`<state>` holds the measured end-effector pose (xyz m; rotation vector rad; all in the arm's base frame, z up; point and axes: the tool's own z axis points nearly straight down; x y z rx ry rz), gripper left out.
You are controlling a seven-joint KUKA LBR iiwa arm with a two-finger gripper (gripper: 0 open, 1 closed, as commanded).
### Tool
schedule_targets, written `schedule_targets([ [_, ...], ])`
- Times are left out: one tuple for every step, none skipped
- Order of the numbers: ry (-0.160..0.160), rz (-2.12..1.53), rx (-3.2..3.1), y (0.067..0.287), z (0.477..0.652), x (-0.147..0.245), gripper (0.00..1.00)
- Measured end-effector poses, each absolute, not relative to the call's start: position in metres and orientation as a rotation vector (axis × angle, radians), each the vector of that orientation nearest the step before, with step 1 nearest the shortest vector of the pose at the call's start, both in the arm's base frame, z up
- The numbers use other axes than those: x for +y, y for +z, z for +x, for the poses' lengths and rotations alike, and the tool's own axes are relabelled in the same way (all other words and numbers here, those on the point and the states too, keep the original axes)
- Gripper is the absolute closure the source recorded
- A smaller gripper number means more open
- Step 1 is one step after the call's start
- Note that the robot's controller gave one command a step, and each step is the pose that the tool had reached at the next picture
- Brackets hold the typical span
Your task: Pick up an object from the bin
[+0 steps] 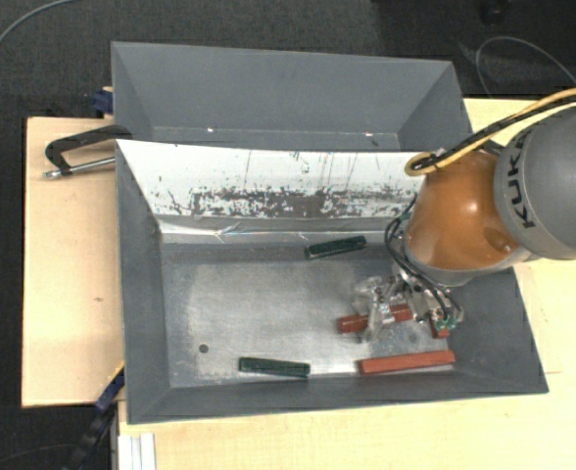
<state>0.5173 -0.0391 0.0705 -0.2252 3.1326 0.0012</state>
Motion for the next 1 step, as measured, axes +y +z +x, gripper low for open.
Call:
schedule_targets([
  [-0.004, -0.264, 3.116, 0.2089, 0.5301, -0.052, 1.0],
])
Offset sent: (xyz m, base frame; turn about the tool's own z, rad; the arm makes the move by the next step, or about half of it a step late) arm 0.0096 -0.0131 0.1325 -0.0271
